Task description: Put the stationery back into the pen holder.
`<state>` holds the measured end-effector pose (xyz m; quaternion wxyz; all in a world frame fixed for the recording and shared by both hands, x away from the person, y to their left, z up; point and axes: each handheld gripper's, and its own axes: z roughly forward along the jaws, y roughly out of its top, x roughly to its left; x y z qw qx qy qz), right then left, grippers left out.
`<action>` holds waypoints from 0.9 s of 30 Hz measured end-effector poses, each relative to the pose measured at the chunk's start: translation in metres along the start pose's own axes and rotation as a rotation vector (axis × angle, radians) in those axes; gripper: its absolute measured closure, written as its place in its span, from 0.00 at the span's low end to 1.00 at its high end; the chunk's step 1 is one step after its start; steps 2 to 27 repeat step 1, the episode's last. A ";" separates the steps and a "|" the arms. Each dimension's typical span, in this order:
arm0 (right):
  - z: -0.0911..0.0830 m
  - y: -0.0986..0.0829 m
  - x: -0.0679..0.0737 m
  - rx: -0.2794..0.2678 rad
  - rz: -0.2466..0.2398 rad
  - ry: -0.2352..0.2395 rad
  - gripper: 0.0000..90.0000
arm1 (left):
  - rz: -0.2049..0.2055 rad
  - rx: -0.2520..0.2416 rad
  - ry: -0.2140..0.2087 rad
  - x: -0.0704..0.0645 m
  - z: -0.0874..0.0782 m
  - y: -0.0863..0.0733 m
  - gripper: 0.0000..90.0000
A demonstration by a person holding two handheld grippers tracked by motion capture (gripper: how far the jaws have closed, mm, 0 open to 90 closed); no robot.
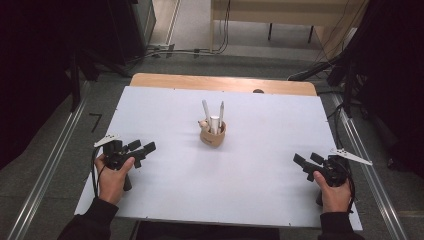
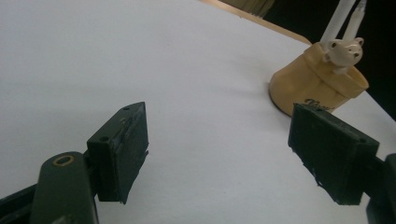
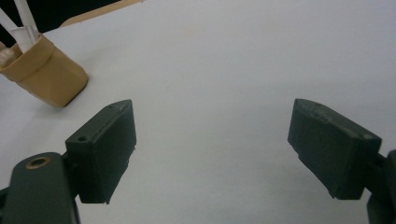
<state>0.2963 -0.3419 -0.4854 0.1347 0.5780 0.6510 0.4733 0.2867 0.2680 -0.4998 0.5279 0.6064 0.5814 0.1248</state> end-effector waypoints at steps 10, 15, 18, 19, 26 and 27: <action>0.000 0.000 -0.001 0.001 0.000 -0.006 0.15 | 0.009 0.003 0.017 0.001 0.000 0.000 0.23; 0.000 0.000 -0.001 0.001 0.000 -0.006 0.15 | 0.009 0.003 0.017 0.001 0.000 0.000 0.23; 0.000 0.000 -0.001 0.001 0.000 -0.006 0.15 | 0.009 0.003 0.017 0.001 0.000 0.000 0.23; 0.000 0.000 -0.001 0.001 0.000 -0.006 0.15 | 0.009 0.003 0.017 0.001 0.000 0.000 0.23; 0.000 0.000 -0.001 0.001 0.000 -0.006 0.15 | 0.009 0.003 0.017 0.001 0.000 0.000 0.23; 0.000 0.000 -0.001 0.001 0.000 -0.006 0.15 | 0.009 0.003 0.017 0.001 0.000 0.000 0.23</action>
